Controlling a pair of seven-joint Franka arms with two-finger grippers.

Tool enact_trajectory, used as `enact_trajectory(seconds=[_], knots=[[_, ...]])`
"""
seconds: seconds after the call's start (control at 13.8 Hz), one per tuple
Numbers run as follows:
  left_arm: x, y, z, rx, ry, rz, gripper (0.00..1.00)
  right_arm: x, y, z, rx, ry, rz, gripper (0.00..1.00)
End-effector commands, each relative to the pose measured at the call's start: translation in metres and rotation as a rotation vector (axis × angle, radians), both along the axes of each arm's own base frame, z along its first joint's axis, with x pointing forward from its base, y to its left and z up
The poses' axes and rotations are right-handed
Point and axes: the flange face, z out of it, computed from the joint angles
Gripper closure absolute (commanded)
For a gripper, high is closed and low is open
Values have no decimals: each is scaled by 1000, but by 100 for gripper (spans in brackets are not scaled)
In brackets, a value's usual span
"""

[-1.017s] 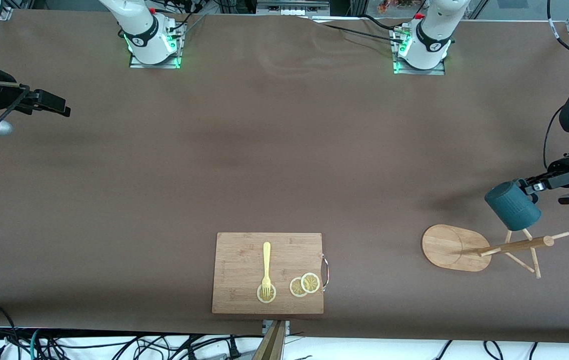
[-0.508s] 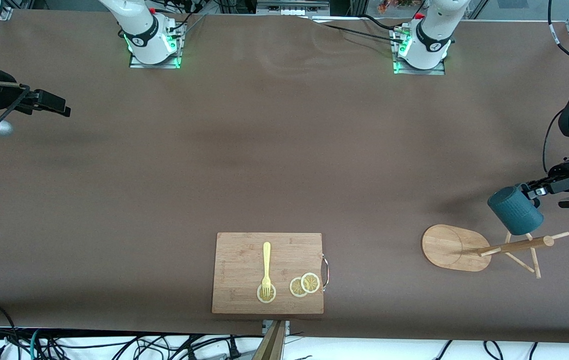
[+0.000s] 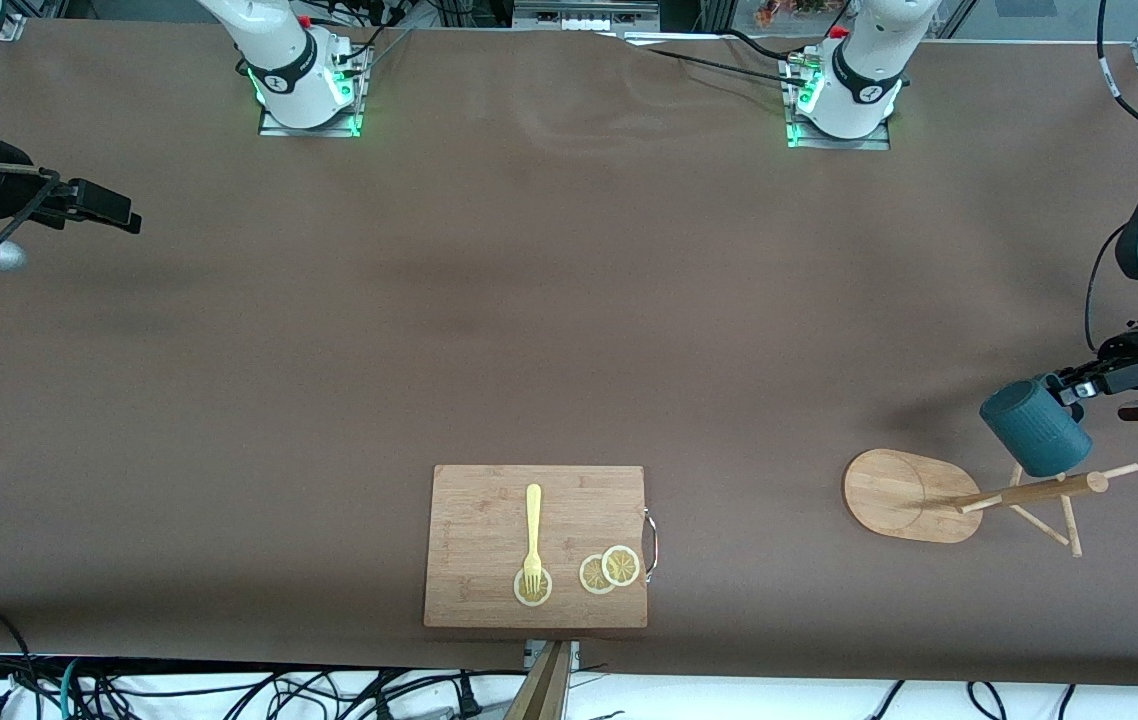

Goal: Pass cup and hang on rack
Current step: 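Open the left gripper to release the mug handle on the peg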

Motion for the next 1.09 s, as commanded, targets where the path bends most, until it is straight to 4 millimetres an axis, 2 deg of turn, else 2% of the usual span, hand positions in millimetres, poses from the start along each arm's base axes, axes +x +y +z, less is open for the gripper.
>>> enact_trajectory(seconds=[0.0,0.22,0.44,0.73,0.87,1.02], knots=[[6,5,3,-13,-36,18,0,-3,1,3,17,5,7,0],[6,9,6,-6,-44,22,0,-3,1,3,17,6,7,0],[-4,26,12,29,-49,29,0,-3,1,3,17,6,7,0],[-33,48,27,228,-146,-41,0,-3,1,3,17,6,7,0],[-49,57,58,356,-141,-107,0,-3,1,3,17,6,7,0],[-65,51,110,489,-145,-172,0,-3,1,3,16,5,7,0]])
